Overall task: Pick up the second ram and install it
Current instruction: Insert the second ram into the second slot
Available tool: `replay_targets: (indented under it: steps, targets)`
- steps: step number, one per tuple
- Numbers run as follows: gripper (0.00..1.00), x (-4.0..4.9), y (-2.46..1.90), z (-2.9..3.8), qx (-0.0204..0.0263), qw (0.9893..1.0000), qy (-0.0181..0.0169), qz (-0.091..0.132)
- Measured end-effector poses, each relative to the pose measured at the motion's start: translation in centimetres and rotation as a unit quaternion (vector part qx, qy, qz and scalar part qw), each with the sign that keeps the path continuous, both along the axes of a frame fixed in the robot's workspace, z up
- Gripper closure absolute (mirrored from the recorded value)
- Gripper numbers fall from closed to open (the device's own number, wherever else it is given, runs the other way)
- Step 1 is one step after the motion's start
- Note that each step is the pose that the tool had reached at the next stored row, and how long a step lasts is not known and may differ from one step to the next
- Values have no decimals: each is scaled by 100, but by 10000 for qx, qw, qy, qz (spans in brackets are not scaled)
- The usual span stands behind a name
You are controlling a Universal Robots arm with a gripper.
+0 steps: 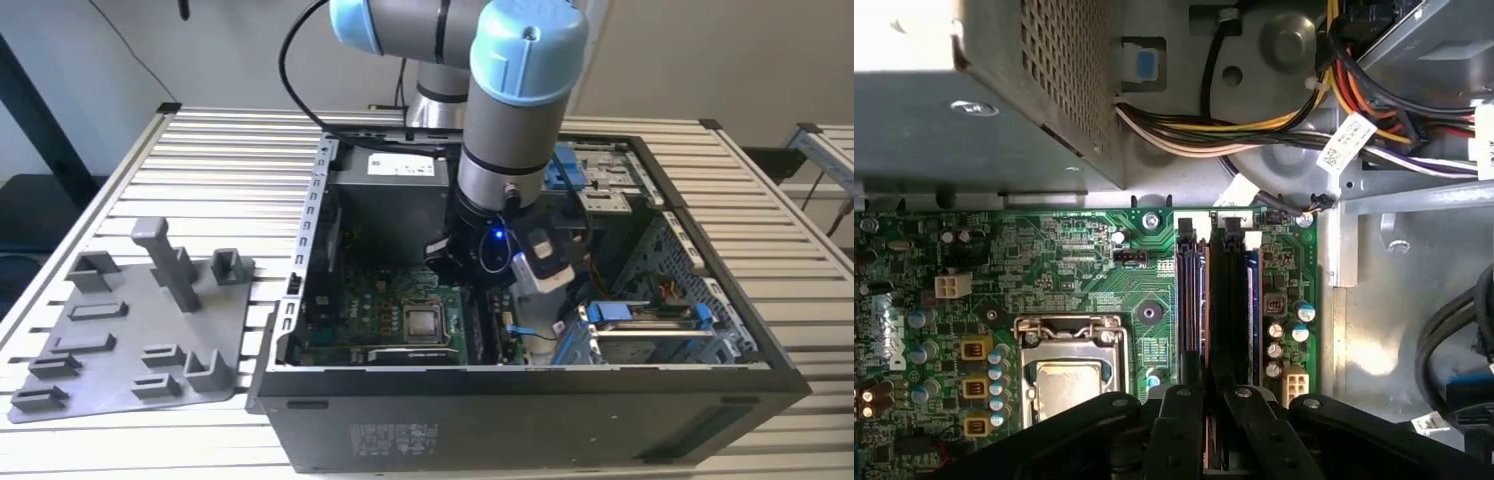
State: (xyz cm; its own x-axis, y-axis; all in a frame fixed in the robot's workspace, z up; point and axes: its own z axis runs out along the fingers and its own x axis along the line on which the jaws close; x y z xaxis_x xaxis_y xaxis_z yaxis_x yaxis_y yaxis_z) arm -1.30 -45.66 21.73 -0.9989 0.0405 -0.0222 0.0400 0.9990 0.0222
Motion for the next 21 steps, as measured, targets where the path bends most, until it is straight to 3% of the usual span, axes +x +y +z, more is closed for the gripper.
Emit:
replay_targets:
  steps: [5,11,19,20,21]
  targets:
    - [85,2,-2,-4,1,10000,0,90]
    - [85,2,-28,-75,19,9999,0,110]
    - [84,2,-30,-78,17,9999,0,110]
    - [84,7,-29,-68,19,9999,9,110]
    - [78,7,-29,-28,19,9999,13,107]
